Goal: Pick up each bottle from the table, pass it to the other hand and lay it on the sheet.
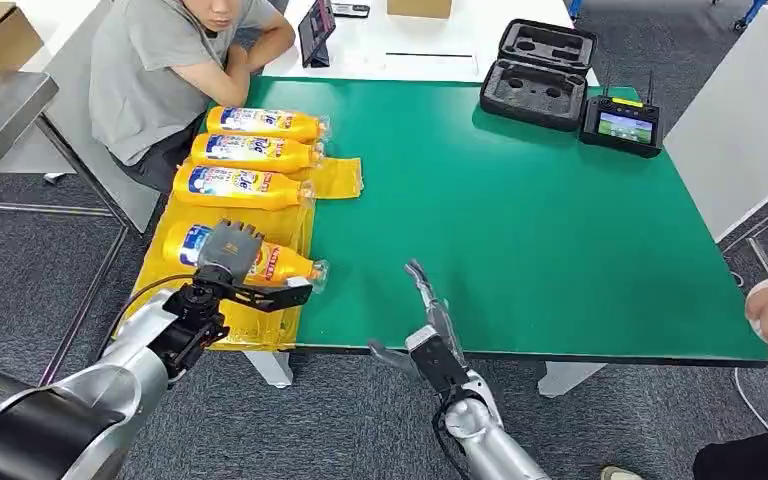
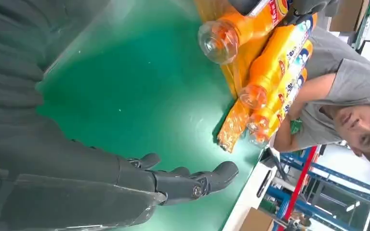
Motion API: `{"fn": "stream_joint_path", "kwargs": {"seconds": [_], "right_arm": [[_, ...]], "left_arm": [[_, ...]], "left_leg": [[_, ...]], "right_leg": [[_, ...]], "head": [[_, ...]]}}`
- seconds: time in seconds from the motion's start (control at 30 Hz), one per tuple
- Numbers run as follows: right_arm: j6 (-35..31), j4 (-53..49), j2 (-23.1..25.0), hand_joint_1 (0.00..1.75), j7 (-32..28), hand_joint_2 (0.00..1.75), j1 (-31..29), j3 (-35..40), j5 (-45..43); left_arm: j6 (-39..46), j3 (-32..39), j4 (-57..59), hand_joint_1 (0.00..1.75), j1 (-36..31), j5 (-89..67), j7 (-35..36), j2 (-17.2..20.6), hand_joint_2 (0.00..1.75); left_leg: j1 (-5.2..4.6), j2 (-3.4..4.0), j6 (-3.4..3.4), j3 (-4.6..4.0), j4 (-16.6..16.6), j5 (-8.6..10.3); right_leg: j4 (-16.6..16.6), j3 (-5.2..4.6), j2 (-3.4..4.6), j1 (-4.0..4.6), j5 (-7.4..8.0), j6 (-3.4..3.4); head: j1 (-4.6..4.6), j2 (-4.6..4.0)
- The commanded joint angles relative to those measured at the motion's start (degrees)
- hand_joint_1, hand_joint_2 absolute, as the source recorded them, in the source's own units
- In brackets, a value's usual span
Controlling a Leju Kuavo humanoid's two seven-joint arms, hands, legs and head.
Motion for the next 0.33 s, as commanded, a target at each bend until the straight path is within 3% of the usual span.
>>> {"fn": "stream_joint_path", "kwargs": {"seconds": [0.03,0.07,0.1,0.17,0.33], "right_arm": [[-0.03,2.90,-0.02,0.00,0.26,1.75,-2.77,1.89,-0.47],[-0.04,2.85,-0.01,0.00,0.26,1.75,-2.80,1.93,-0.59],[-0.05,2.83,-0.02,0.00,0.26,1.75,-2.82,2.06,-0.63],[-0.10,2.80,-0.01,0.00,0.26,1.75,-2.74,2.12,-0.71],[-0.10,2.80,-0.01,0.00,0.26,1.75,-2.74,2.12,-0.71]], "left_arm": [[1.24,0.96,3.67,1.43,-0.99,1.60,-0.13,-0.09,1.75],[0.59,1.68,3.74,1.57,-1.07,2.26,-0.50,-0.33,1.75],[0.59,1.74,3.69,1.59,-1.12,2.14,-0.54,-0.41,1.75],[0.53,3.11,3.60,1.48,-0.99,3.50,-1.28,-0.62,1.75],[0.53,3.11,3.60,1.48,-0.99,3.50,-1.28,-0.62,1.75]], "left_leg": [[0.04,0.20,-0.08,0.18,0.08,-0.13],[0.04,0.16,-0.08,0.15,0.08,-0.11],[0.02,0.10,-0.05,0.07,0.05,-0.06],[0.05,0.14,-0.07,0.09,0.12,-0.11],[0.02,0.10,-0.04,0.05,0.03,-0.04]], "right_leg": [[0.07,0.13,0.16,0.05,-0.07,-0.11],[0.07,0.11,0.12,0.05,-0.06,-0.11],[0.03,0.05,0.07,0.03,-0.03,-0.07],[0.09,0.07,0.10,0.06,-0.06,-0.11],[0.02,0.02,0.07,0.02,-0.01,-0.06]], "head": [[0.02,0.00],[0.00,0.00],[0.00,-0.02],[0.00,0.00],[0.00,0.00]]}}
